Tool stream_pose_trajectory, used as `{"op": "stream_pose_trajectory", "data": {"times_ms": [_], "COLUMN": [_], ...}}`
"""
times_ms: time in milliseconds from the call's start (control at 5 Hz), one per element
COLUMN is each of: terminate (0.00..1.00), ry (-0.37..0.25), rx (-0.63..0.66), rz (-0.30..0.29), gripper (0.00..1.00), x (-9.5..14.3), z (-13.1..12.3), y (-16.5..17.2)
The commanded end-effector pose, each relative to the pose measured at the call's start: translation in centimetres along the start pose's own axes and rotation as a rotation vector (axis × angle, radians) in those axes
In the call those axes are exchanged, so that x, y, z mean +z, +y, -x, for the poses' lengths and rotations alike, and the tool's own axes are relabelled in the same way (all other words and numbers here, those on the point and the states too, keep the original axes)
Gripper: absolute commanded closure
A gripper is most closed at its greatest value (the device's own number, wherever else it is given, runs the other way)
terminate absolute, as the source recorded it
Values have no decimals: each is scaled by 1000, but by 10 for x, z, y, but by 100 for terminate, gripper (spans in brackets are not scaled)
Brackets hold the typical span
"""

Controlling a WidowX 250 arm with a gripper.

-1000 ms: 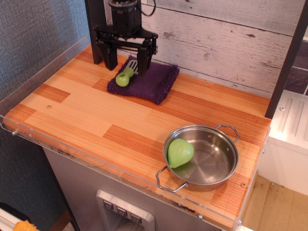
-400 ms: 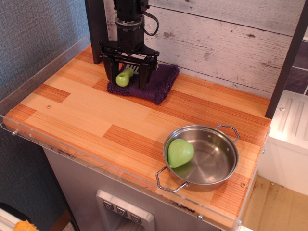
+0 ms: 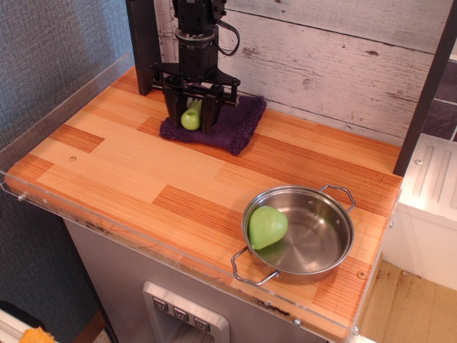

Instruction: Move green spatula from black cloth to below it

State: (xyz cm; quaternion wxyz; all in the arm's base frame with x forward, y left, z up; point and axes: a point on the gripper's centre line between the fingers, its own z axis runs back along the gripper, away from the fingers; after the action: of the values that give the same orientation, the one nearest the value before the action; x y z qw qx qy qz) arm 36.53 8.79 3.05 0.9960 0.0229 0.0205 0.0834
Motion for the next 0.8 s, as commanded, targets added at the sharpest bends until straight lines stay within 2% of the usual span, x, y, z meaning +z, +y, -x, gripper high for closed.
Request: {"op": "stream_pose_trajectory", "data": {"times_ms": [0,200,600], "terminate": [0,0,0], "ry": [-106,-143,-122], "rx": [-38,-137,-314], "rz": [11,2,11], "gripper": [100,100,100], "x": [51,73,52], "z": [3,23,63], "y": [3,32,85]}}
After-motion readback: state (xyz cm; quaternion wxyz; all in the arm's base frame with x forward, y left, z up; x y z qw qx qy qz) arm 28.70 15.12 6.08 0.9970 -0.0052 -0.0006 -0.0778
